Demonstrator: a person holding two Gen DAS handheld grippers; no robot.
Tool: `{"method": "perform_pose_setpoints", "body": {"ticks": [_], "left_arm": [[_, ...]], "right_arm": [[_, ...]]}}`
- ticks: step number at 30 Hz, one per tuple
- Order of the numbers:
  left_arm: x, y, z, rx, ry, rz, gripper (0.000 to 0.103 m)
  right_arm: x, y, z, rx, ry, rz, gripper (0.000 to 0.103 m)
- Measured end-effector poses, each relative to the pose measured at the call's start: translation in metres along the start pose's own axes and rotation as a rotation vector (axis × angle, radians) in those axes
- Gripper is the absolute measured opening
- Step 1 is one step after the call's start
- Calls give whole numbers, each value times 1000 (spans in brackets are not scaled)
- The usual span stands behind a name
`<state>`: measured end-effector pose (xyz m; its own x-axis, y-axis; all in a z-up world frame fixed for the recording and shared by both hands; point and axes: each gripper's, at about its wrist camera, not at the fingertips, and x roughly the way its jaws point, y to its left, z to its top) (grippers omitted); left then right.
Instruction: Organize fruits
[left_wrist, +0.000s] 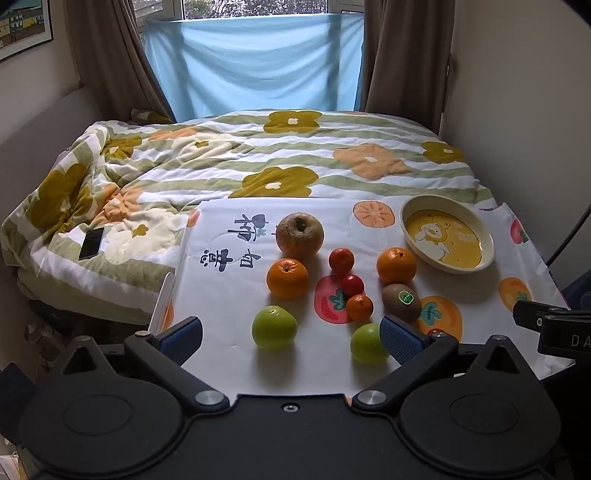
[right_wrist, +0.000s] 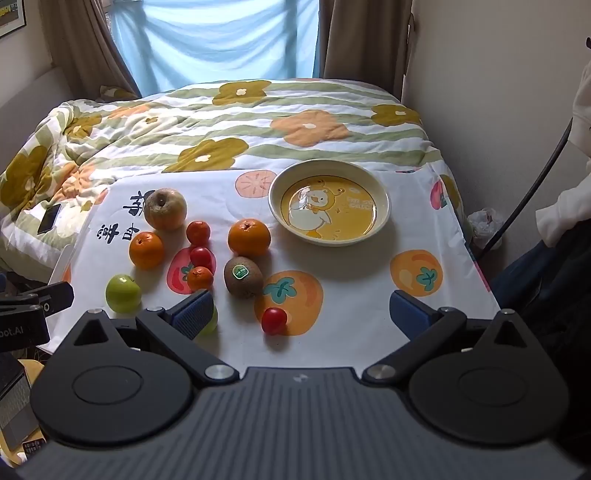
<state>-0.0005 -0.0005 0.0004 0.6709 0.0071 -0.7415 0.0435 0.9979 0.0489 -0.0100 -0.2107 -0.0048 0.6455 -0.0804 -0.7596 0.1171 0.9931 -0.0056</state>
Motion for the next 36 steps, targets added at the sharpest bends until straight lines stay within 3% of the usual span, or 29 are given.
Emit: {"method": "perform_pose_setpoints", "body": {"ticks": [36], "left_arm": [[5,2,4,6,1,13,103]], "right_arm": [[7,0,5,1,2,4,103]]}}
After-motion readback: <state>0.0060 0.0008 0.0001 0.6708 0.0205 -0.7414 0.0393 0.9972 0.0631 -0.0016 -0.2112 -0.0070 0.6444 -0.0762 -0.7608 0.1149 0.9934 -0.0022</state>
